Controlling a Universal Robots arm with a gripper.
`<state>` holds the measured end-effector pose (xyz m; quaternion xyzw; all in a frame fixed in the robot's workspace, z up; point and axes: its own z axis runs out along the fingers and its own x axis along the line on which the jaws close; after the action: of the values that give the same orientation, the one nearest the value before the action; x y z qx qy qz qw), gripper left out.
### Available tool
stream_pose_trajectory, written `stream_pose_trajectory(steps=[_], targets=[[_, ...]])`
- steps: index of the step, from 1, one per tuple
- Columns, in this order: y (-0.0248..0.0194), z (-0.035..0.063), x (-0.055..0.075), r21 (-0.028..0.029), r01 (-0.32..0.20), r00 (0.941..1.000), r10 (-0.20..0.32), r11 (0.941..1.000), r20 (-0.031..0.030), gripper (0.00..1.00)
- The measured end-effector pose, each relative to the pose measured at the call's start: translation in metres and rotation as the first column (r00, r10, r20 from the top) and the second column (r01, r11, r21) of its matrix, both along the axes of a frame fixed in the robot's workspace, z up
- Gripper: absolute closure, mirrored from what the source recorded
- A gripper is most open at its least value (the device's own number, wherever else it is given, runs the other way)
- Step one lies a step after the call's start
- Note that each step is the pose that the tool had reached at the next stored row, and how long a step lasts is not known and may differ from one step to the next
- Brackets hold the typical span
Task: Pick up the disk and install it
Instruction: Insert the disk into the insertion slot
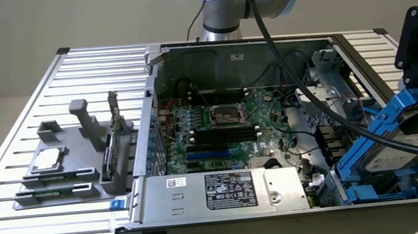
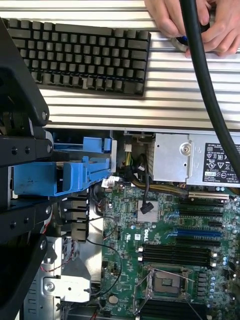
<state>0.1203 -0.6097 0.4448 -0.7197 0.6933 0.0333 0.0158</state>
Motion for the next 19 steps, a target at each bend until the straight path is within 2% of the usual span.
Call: stream_pose_trajectory(steps=[7,15,19], targets=[[-0.0009,0.0,0.0,-0.0004,0.0,1.0,0.0,1.0,0.0001,0.68],[-0.0014,-0.0013,0.0,-0.0008,0.0,1.0,0.0,1.0,0.007,0.68],[-0.0015,-0.0038,-0.0003,-0.0006,-0.001,1.0,0.001,1.0,0.0079,0.68]])
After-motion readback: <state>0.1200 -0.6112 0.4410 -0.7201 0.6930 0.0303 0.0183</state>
